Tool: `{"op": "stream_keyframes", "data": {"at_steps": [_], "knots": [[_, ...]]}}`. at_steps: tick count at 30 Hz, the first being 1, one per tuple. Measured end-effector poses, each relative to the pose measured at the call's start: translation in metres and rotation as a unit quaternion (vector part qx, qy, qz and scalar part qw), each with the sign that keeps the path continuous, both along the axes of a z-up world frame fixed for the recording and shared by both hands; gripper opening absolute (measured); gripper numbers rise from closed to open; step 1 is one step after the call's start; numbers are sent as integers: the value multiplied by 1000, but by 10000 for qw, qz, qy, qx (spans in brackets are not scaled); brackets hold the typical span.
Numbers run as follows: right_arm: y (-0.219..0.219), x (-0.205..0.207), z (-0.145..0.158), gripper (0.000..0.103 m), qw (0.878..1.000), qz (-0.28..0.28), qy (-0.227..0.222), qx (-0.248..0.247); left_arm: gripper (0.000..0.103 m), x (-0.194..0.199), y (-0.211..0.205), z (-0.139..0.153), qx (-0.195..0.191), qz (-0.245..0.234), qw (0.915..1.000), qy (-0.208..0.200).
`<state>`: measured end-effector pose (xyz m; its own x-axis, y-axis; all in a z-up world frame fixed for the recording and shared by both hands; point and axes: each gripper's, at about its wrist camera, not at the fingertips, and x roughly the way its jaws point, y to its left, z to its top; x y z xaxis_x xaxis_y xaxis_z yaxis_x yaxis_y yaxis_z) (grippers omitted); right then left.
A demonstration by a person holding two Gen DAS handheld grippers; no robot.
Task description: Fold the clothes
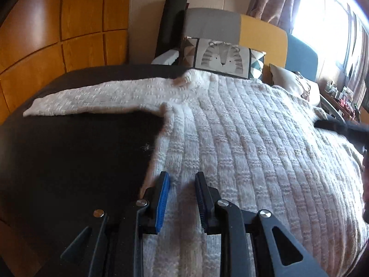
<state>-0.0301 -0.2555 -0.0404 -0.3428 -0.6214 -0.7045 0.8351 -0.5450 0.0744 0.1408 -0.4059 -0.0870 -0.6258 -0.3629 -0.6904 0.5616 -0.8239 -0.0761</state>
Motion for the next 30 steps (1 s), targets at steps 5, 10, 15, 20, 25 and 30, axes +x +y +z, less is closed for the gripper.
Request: {"op": "stream_keyframes", "data": {"at_steps": [5,10,15,20,25,30], "knots": [[-124,23,-13,25,9920,1117,-287,510,23,-2,4,-1,-208,-17,9998,-62],[-191,19,-48,20,9845,1383,-653,853,23,4,-4,-3,39,-70,9998,159],[-208,26,-60,20,9867,1317,-394,870,23,0,0,-4,-132,-98,9998,95],[-182,10,-42,21,9856,1110,-1142,574,23,6,-6,-4,132,-195,9993,292],[-86,7,-17,39,9758,627,-2082,250,23,47,-44,6,1536,-271,9812,1135],[20,48,-17,39,9826,711,-1513,811,23,101,-56,15,1644,108,9803,1088]]}}
